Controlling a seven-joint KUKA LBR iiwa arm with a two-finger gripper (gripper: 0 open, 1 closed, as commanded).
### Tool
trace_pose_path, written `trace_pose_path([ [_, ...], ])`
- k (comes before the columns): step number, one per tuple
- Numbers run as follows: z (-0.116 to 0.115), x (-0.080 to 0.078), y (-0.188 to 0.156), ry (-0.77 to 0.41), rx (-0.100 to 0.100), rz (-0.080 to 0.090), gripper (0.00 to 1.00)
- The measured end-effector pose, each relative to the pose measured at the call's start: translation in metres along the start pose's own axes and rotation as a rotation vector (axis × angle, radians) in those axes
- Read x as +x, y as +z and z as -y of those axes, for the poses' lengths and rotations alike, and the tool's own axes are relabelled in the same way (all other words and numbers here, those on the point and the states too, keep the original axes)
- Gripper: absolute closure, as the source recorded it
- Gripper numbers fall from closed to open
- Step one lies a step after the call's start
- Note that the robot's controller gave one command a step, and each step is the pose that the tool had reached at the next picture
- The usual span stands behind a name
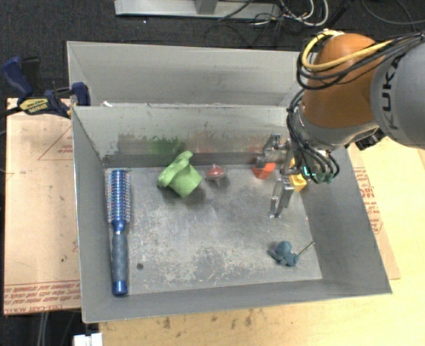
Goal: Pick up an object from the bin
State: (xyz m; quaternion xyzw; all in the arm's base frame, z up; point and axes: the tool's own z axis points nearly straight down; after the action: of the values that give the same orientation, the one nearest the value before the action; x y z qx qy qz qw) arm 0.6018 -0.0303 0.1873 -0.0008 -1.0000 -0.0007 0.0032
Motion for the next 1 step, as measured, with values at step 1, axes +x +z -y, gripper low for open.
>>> trace_pose_path([
  [1, -0.0694, 0.0937, 0.0514, -0.132, -0.002, -0.004, 0.00],
])
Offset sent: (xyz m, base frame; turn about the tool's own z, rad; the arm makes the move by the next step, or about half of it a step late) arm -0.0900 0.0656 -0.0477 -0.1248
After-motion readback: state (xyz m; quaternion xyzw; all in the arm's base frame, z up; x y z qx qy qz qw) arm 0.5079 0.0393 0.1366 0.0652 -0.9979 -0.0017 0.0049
